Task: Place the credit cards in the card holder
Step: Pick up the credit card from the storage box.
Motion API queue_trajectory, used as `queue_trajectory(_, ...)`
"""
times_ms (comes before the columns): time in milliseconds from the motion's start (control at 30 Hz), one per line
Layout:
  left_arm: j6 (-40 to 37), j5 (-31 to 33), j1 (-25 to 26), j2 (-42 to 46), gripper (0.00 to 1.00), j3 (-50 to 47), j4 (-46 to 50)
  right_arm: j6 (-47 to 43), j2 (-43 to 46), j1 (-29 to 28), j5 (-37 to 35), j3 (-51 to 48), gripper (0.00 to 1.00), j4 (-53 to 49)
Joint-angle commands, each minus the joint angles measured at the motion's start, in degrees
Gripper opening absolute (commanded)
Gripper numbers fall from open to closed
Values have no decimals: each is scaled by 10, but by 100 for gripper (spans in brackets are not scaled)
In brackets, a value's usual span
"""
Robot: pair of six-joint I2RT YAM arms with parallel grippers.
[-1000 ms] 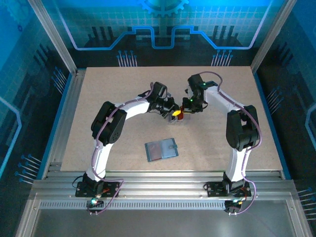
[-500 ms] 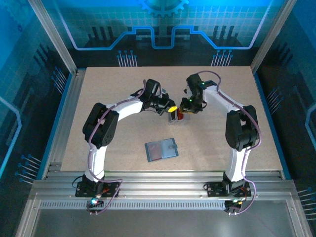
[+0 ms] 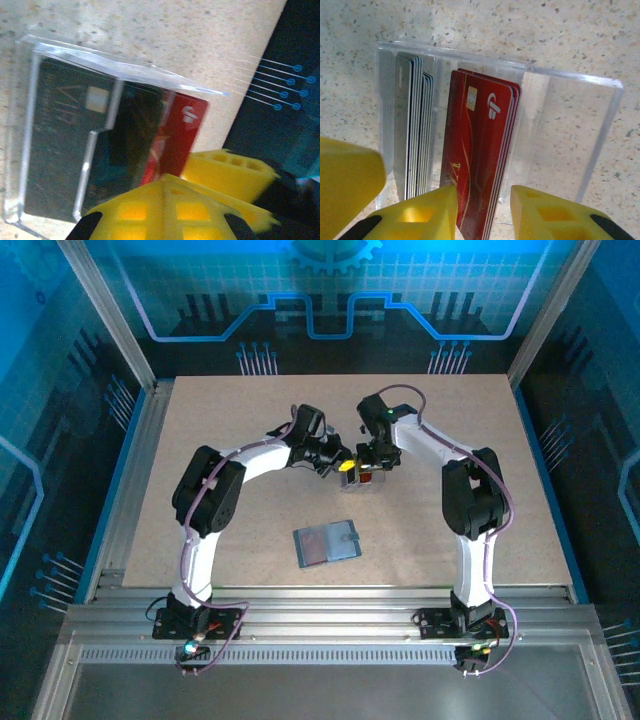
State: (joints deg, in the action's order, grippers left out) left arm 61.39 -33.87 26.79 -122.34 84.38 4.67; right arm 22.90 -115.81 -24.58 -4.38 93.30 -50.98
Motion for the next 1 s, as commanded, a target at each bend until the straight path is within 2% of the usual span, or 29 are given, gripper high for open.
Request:
queue_trajectory(0,-16,6,3,-25,4,7,21,6,-15,-8,-33,19,35,-25)
queue_trajectory(567,-47,39,4,-30,3,-13,56,5,-61,-19,-69,72,37,-46)
queue_trajectory(967,-44,56,3,-35,2,-20,66,-10,-19,-25,-133,57,33,-62)
